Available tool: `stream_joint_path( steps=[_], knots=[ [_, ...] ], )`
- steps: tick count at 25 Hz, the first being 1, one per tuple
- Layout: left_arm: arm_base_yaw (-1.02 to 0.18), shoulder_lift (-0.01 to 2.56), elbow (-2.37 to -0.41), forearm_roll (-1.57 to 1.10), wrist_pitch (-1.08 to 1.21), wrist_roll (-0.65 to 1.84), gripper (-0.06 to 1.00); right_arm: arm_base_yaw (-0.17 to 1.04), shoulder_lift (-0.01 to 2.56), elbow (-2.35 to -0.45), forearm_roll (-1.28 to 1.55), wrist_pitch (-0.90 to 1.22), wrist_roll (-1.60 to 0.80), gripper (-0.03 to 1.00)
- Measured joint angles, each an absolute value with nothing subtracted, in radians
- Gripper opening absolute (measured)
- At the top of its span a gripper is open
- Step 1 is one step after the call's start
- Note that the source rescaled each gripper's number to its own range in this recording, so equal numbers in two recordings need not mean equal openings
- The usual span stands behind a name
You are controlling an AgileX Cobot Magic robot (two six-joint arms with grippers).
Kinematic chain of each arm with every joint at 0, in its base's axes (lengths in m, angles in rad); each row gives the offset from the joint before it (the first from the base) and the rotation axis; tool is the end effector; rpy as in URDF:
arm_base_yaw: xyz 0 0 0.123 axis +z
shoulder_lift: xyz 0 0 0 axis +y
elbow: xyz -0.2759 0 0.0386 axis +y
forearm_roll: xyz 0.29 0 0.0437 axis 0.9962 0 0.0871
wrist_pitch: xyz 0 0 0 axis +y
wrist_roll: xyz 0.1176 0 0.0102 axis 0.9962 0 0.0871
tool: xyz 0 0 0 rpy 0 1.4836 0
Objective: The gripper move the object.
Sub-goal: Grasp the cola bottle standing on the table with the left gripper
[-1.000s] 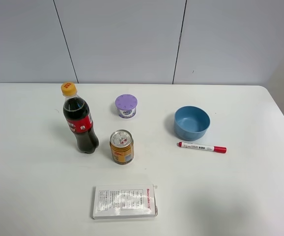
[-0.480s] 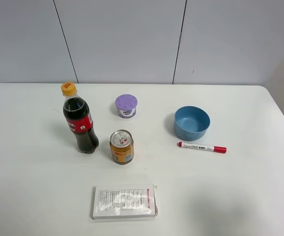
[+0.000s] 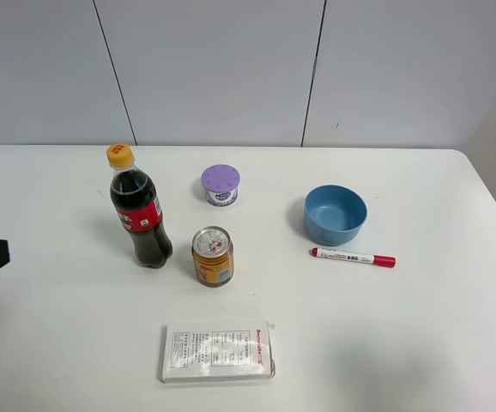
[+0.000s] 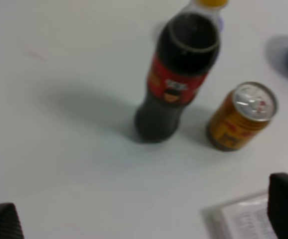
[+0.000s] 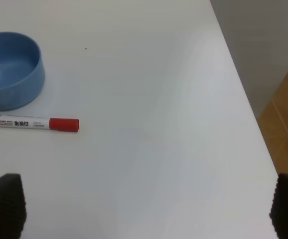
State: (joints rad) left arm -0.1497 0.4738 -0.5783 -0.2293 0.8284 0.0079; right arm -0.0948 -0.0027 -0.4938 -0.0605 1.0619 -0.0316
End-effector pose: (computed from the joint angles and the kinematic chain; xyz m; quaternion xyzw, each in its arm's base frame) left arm 0.1458 -0.0420 0.2889 0.0388 0.8867 -0.1415 0.4384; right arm 0.0620 -0.0122 0.2832 0.0281 0.8536 -0.0630 0.5163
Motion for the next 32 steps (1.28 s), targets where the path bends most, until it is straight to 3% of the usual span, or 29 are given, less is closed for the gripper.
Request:
stream_joint_path(
  steps=[8,15,32],
  knots=[
    [-0.153,0.610,-0.578,-0.442,0.907,0.113,1.00,-0.095,-0.003,-0.494,-0.061,1.062,-0.032,1.00],
    [-0.153,0.692,-0.578,-0.470,0.921,0.193,1.00,-0.095,-0.003,-0.494,-0.061,1.062,-0.032,1.00],
    [-0.153,0.705,-0.537,-0.522,0.493,0.226,1.00,-0.095,-0.003,-0.494,-0.061,1.062,-0.032,1.00]
  ],
)
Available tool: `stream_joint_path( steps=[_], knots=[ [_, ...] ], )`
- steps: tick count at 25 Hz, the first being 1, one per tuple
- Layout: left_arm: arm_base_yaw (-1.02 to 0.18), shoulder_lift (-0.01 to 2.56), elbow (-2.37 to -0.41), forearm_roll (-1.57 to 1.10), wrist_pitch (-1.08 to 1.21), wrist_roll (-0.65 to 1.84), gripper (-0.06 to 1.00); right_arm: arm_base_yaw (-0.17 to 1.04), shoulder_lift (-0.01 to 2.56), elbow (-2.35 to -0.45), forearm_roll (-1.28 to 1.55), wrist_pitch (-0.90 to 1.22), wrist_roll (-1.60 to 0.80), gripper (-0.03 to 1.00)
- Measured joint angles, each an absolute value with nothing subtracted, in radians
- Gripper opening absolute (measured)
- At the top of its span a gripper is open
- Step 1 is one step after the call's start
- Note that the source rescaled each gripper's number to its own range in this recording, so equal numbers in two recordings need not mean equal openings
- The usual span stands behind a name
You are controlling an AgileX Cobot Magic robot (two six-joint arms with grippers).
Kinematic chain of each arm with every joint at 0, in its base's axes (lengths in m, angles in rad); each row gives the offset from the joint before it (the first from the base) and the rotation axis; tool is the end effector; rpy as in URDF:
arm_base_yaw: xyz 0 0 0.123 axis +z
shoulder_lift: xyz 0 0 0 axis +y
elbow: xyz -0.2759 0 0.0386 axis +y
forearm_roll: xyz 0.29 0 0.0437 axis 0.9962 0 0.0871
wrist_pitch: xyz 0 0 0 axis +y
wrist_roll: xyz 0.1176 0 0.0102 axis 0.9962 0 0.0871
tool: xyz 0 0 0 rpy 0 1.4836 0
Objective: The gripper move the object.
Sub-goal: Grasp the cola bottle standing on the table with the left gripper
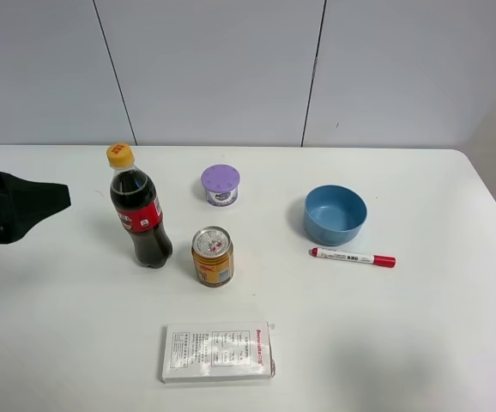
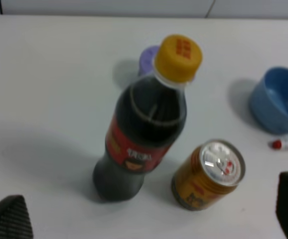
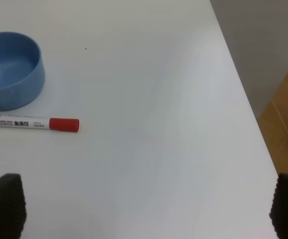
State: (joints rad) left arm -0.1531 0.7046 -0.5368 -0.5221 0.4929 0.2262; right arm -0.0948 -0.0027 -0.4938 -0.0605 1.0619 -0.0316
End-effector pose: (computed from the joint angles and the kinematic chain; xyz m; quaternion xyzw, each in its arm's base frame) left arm 0.2011 -0.0592 0.2691 0.0212 0.8599 -0.1990 0.4696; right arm 0.0620 -0.0122 0.2832 0.0281 0.8536 -0.0630 0.5163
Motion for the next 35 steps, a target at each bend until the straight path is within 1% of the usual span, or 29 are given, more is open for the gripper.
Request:
stream_joint_path(
  steps=[7,14,22,35],
  knots=[
    [-0.153,0.763,-0.428,-0.602,0.401,0.227,1.00,-0.095,-0.003,-0.494,-0.061,1.062,-0.032,1.00],
    [-0.164,0.928,-0.427,-0.709,0.302,0.249,1.00,-0.095,-0.003,-0.494,-0.061,1.062,-0.032,1.00],
    [-0.280,1.110,-0.427,-0.735,0.189,0.250,1.00,-0.095,-0.003,-0.494,-0.061,1.062,-0.032,1.00],
    [-0.296,1.182,-0.427,-0.737,0.101,0.250,1.00,-0.095,-0.003,-0.494,-0.061,1.062,-0.032,1.00]
  ],
)
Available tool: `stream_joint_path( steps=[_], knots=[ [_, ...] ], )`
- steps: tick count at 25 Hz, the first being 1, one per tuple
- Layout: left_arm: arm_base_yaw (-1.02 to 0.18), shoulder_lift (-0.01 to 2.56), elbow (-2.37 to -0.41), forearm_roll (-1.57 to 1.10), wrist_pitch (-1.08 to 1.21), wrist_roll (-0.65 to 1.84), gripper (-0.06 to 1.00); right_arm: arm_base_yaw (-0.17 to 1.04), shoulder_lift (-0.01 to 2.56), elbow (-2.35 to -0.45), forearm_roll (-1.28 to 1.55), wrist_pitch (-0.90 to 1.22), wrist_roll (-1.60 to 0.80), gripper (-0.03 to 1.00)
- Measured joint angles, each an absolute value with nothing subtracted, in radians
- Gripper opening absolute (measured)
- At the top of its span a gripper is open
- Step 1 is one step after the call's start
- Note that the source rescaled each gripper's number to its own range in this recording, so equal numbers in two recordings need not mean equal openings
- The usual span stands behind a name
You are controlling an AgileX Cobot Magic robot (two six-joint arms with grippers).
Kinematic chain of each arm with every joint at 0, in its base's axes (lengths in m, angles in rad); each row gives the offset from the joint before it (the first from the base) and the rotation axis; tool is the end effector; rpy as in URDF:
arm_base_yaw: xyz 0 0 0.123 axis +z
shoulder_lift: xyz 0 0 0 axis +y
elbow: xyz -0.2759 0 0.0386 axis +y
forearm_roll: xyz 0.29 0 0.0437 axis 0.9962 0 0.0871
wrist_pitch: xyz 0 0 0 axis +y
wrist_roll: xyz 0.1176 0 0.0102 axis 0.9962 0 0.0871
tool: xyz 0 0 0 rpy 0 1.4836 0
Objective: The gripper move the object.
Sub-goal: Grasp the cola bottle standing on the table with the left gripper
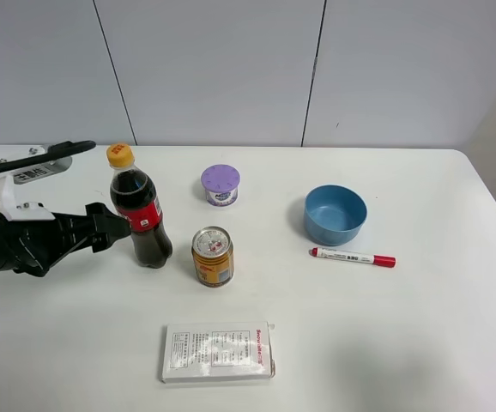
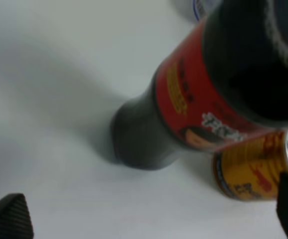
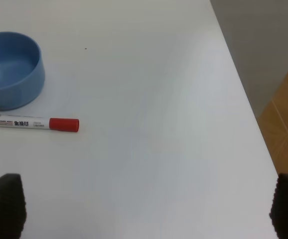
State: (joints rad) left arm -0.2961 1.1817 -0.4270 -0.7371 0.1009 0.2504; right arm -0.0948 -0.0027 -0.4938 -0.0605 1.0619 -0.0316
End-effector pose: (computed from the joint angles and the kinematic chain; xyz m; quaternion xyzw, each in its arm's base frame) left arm 0.2454 -0.0833 0.1464 -0.0723 0.9121 -0.1817 0.3602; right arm 0.0620 -0.0122 0.2832 0.0281 0.8536 -0.0630 0.5163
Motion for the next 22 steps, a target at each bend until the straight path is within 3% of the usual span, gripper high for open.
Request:
stream_joint_path(
  steps=[10,22],
  knots=[
    [-0.327,1.182,-0.427,-0.685,0.000,0.246,1.00,-0.095,-0.003,-0.494,-0.061,1.062,-0.032,1.00],
    [-0.580,1.266,-0.427,-0.657,-0.287,0.313,1.00,-0.095,-0.003,-0.494,-0.061,1.062,-0.032,1.00]
  ],
)
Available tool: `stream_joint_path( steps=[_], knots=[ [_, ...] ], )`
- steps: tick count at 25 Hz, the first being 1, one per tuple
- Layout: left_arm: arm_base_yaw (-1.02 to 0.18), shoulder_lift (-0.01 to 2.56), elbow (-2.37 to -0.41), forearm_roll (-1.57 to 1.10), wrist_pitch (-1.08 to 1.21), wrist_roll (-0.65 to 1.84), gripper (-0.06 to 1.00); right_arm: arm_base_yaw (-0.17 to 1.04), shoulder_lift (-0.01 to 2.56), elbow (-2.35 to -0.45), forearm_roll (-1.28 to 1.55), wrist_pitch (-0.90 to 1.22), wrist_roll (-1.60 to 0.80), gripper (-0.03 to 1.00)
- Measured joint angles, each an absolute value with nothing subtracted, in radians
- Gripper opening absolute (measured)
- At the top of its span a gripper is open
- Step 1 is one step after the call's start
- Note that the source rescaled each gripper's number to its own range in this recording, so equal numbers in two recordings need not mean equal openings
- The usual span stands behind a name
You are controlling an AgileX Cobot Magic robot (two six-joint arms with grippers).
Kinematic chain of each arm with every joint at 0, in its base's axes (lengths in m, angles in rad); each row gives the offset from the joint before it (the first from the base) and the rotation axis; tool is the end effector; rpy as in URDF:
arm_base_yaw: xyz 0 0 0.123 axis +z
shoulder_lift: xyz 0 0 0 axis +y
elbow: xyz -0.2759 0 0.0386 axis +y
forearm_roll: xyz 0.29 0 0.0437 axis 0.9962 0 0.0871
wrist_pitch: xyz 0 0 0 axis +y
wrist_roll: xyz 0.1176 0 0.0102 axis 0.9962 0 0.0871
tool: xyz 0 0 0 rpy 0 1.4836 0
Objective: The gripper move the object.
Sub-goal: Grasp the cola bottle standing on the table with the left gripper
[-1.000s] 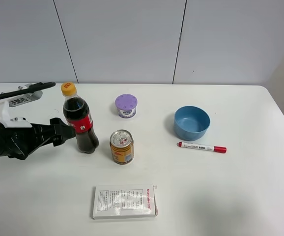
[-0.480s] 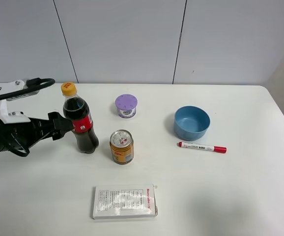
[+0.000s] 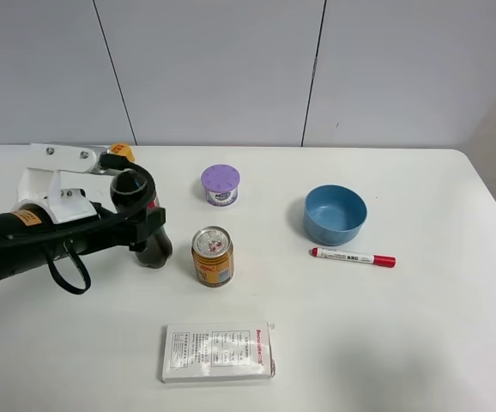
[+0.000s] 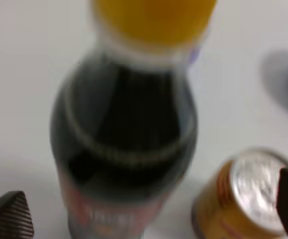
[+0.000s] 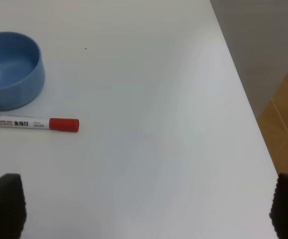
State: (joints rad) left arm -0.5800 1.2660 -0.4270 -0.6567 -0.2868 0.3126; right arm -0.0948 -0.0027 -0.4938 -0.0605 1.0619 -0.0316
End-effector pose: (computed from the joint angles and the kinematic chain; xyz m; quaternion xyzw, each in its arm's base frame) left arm 0.2462 -0.1370 0.1531 0.0670 0.8609 -0.1503 0.4814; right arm 0.0620 -0.0122 0.2832 0.0281 0.8536 -0.0630 0.5163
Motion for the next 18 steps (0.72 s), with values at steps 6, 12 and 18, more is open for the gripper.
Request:
stream_joint_path(
  steps=[6,12,18],
  knots=[
    [-0.597,1.346,-0.427,-0.657,-0.454,0.290,1.00,-0.095,-0.003,-0.494,-0.061,1.062,-0.032,1.00],
    [-0.601,1.407,-0.427,-0.657,-0.580,0.219,1.00,-0.095,-0.003,-0.494,-0.061,1.062,-0.032,1.00],
    [-0.602,1.429,-0.427,-0.658,-0.683,0.193,1.00,-0.095,-0.003,-0.494,-0.061,1.062,-0.032,1.00]
  ],
)
